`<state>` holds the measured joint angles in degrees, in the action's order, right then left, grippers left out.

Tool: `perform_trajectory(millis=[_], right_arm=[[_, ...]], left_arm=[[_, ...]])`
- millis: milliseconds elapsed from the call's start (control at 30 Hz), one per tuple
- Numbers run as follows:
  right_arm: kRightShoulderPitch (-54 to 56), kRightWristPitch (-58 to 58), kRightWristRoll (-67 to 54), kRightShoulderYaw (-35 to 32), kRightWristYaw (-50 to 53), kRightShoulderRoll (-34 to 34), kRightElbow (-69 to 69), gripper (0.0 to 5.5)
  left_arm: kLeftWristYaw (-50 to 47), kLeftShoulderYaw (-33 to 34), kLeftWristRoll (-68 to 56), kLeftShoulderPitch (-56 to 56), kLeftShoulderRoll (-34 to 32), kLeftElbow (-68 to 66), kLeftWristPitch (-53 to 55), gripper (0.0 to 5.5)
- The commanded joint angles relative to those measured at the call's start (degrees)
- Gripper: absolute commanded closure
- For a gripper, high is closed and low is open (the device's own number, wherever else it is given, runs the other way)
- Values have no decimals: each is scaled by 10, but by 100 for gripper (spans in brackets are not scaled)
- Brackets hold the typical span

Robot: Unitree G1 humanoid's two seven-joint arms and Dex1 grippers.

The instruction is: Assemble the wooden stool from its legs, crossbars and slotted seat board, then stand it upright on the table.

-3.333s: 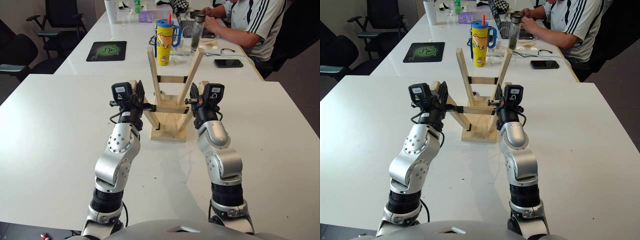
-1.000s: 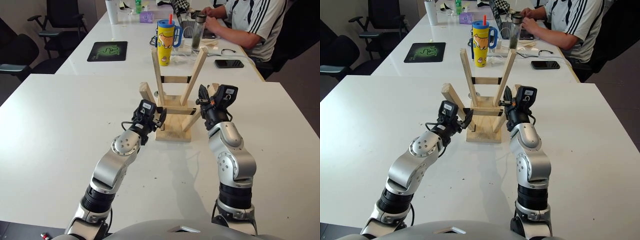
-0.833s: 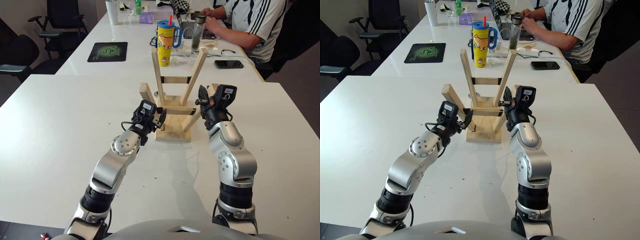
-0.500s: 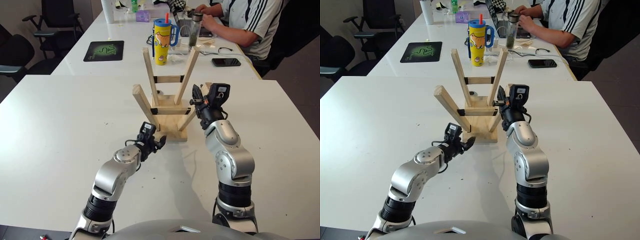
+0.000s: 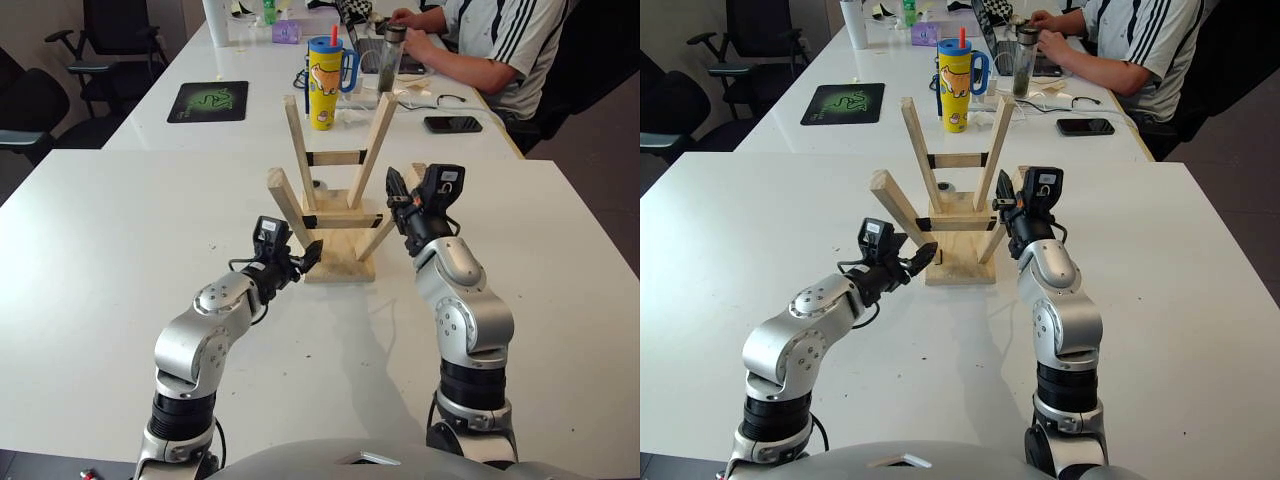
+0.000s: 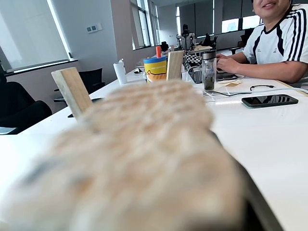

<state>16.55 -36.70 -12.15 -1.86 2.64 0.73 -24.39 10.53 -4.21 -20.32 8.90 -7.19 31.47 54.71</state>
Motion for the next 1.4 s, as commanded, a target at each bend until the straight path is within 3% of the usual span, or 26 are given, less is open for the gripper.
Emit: perform_trajectory(millis=[33, 267, 433, 700, 933, 1133, 1400], right_arm=[[19, -1, -1, -9, 1, -4, -7, 363], [58, 2, -15, -29, -3, -4, -20, 363], [111, -8, -36, -47, 0, -5, -39, 363], [189, -26, -83, -98, -8, -34, -10, 363], [216, -53, -146, -152, -4, -41, 27, 363], [181, -137, -255, -185, 4, -15, 38, 363], [191, -120, -262, -178, 4, -36, 51, 361]], left_arm=[[28, 33, -27, 0, -28, 22, 9, 212], [48, 97, -76, 18, -62, 43, 22, 212], [47, 184, -148, 59, -66, 44, 34, 212], [-16, 292, -316, 127, -23, 29, 24, 212], [-76, 305, -357, 167, 1, -55, -27, 212], [-125, 306, -417, 182, 72, -122, -82, 212], [-128, 260, -416, 224, 91, -154, -147, 230]])
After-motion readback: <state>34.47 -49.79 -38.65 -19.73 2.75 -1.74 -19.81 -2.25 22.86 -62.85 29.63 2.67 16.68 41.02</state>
